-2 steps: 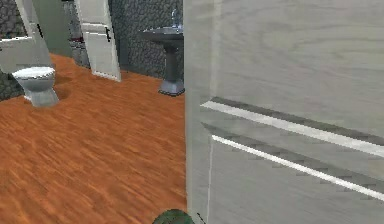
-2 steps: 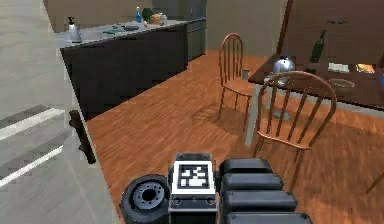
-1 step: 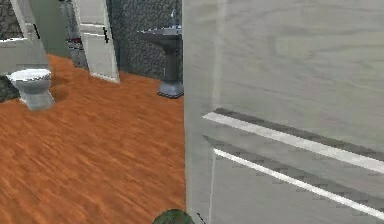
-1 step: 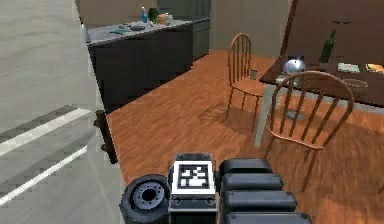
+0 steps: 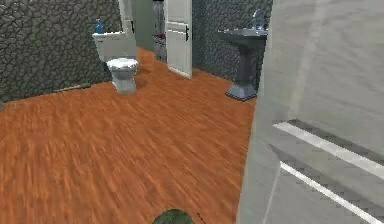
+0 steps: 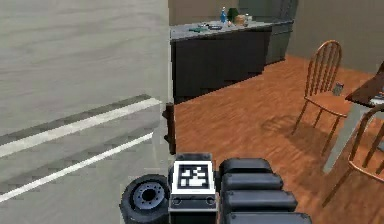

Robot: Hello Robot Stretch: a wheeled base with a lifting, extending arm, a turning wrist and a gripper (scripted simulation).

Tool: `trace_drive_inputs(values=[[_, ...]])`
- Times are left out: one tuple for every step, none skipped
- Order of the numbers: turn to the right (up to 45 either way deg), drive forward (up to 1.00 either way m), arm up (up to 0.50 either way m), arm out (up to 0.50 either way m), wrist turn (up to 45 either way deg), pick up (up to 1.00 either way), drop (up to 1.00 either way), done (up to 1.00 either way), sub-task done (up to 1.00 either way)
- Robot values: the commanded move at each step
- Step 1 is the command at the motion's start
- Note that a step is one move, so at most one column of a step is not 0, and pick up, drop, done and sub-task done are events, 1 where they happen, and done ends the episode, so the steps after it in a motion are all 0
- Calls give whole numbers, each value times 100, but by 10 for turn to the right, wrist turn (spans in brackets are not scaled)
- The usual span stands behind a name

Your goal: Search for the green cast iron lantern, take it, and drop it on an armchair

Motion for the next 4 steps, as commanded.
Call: trace_drive_inputs(values=[[0, 25, 0, 0, 0, 0, 0, 0, 0], [-330, 0, 0, 0, 0, 0, 0, 0, 0], [0, 40, 0, 0, 0, 0, 0, 0, 0], [-450, 0, 0, 0, 0, 0, 0, 0, 0]])
